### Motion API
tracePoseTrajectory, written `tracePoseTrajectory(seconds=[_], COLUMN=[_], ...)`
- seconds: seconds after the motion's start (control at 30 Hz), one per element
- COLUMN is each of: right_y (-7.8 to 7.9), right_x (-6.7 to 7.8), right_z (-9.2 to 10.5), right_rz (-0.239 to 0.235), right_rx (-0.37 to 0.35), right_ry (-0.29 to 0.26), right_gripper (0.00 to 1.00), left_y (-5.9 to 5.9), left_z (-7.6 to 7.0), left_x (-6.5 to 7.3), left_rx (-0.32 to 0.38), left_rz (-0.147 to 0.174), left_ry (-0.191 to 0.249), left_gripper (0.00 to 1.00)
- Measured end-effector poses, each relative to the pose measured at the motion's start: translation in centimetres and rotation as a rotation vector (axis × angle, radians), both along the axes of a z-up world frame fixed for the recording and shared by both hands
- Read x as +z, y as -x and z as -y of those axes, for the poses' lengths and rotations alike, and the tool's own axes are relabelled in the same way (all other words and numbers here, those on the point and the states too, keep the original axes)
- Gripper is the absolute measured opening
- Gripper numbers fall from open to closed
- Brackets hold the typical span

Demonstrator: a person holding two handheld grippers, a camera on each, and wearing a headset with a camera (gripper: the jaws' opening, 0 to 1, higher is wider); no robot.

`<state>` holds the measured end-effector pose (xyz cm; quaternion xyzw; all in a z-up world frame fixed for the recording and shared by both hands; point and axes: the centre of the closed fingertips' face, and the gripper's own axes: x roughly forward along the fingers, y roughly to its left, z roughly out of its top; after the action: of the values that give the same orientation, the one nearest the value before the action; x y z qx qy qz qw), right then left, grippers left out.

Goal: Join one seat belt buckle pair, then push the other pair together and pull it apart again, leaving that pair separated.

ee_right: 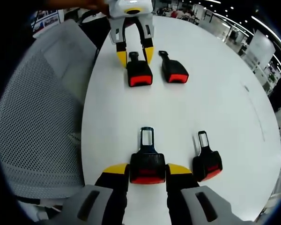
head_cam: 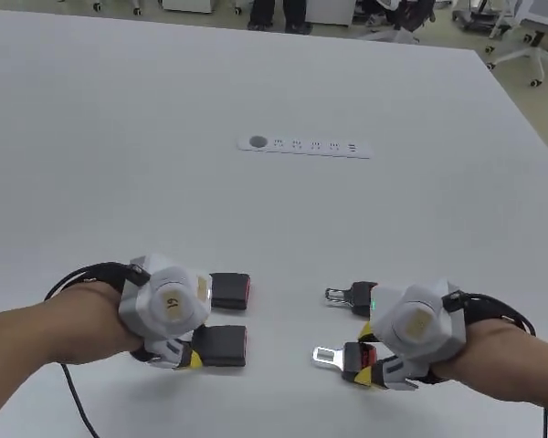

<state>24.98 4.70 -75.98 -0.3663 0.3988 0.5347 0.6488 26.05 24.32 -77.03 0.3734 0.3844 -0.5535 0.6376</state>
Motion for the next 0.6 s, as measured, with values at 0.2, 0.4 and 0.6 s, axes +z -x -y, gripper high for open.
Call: tracePoseTrajectory(seconds=[0.2,0.4,0.6], right_y=[-0.09,-0.21,-0.38], right_x=[-0.12,-0.46,-0.87], right_z=[-0.09,0.02,0.17], right_rz=[0.014,0.039,0.053], right_rx=[0.062,0.129,0.147], right_ry=[0.004,0.022,0.04], right_gripper=[0.28,0.29,0.29], left_y=[0.04,0.17,0.02], left_z=[0.13,0.23,0.02], left_x=[0.04,-0.02,-0.4], left_rx=[-0.02,-0.059,-0.078], left_rz=[0.003,0.016,0.031], left_ry=[-0.009,-0.029,-0.046], left_gripper=[0.32,0.32,0.32])
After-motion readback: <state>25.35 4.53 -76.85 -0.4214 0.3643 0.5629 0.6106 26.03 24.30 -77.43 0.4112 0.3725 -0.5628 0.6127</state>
